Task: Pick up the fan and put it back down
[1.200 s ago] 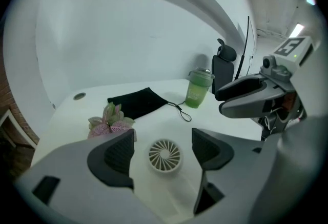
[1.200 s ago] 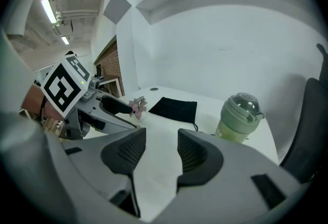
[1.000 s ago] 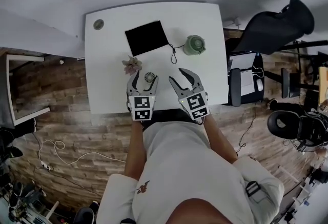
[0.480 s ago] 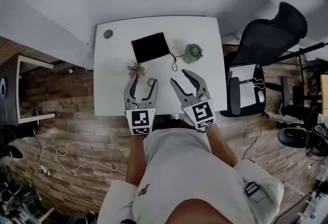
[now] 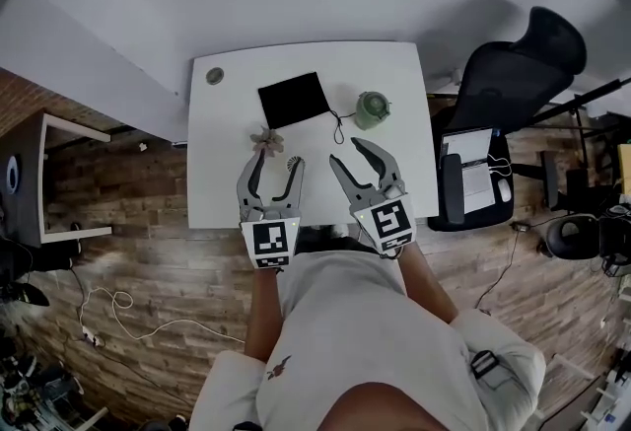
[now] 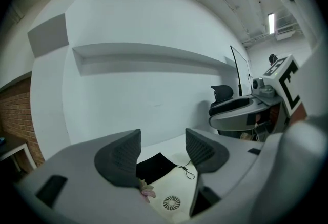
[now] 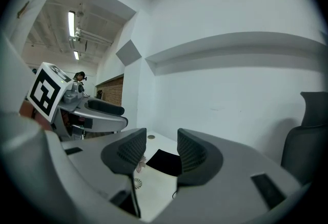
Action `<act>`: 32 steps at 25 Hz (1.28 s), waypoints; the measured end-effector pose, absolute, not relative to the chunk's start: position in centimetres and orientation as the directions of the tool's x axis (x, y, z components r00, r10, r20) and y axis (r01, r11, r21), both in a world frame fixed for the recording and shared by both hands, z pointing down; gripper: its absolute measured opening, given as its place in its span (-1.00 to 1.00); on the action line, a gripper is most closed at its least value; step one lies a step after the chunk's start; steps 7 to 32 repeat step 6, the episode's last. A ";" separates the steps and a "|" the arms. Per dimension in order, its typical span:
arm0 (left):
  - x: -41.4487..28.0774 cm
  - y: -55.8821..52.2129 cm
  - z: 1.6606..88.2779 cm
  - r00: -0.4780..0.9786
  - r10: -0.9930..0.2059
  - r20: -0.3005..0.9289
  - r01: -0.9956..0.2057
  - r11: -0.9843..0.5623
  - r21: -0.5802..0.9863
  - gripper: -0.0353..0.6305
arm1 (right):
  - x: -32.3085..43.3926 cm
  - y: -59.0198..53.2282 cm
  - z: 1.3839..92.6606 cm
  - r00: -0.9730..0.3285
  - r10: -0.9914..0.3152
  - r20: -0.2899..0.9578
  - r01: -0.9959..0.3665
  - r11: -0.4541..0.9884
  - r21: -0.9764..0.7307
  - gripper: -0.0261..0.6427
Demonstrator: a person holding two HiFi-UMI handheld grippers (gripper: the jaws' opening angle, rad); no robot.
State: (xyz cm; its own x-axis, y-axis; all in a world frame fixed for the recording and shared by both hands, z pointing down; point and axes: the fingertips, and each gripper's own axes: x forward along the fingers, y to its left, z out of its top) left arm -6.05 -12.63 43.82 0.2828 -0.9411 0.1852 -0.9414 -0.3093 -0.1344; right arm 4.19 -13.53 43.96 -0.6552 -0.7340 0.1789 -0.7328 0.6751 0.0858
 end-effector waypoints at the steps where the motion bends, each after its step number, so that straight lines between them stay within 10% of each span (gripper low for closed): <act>1: -6.2 -12.9 43.9 0.286 -0.940 0.183 -0.941 -0.312 -0.133 -0.09 | 4.0 -13.7 44.0 -0.653 -0.736 0.180 -0.735 0.673 0.087 -0.35; 32: -7.3 -14.9 44.0 0.303 -0.938 0.169 -0.938 -0.324 -0.122 -0.10 | 2.8 -15.6 44.2 -0.640 -0.746 0.183 -0.744 0.661 0.094 -0.36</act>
